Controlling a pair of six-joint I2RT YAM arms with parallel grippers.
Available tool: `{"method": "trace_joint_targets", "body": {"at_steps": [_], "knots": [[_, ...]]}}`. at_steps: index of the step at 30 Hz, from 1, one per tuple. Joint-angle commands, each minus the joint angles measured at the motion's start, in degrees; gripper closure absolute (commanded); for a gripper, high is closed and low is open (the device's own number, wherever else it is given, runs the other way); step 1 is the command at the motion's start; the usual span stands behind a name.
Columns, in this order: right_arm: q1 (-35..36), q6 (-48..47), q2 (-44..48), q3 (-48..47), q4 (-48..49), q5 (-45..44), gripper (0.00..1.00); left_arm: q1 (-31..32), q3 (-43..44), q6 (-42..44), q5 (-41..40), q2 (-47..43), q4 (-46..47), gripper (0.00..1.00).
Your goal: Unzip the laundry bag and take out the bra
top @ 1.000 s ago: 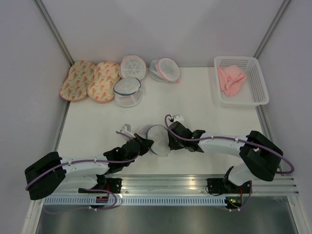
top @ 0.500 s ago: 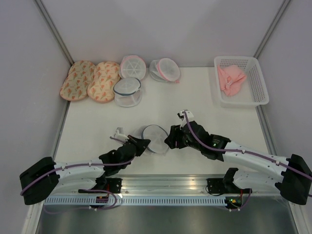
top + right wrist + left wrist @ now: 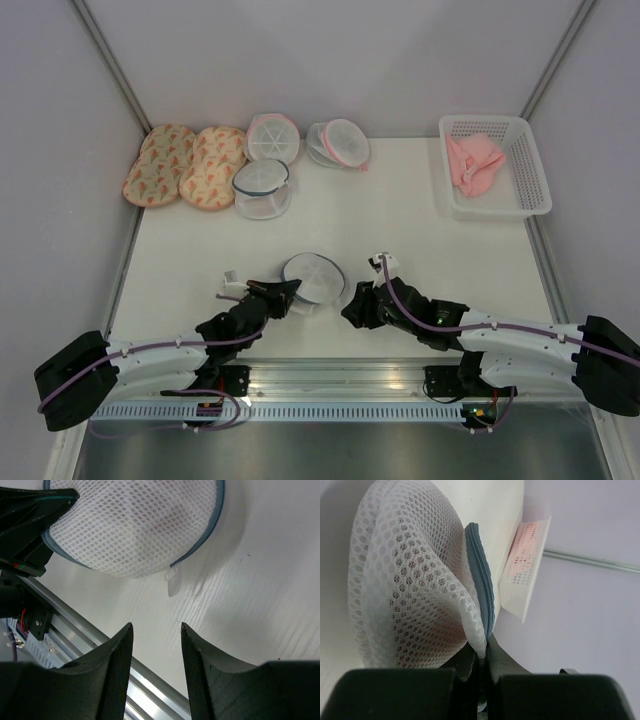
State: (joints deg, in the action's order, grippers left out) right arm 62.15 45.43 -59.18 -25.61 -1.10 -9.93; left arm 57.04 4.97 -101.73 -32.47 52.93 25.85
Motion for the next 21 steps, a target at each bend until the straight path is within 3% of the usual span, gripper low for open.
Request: {"method": "trace_joint_targets", "body": {"at_steps": [1, 13, 21], "knots": [[0.25, 1.16, -0.49, 1.08, 7.77, -3.07, 0.52, -0.43, -1.46, -8.56, -0.41, -0.37, 2.53, 0.98], [-0.28, -1.92, -10.60, -1.11, 17.01, -1.14, 0.52, -0.78, -4.79, -12.61, 4.87, -0.02, 10.10, 0.98], [-1.42, -3.59, -8.33, -1.20, 14.56, -2.98, 0.56, -2.10, -6.10, -10.16, 9.79, -2.30, 8.88, 0.98]]}}
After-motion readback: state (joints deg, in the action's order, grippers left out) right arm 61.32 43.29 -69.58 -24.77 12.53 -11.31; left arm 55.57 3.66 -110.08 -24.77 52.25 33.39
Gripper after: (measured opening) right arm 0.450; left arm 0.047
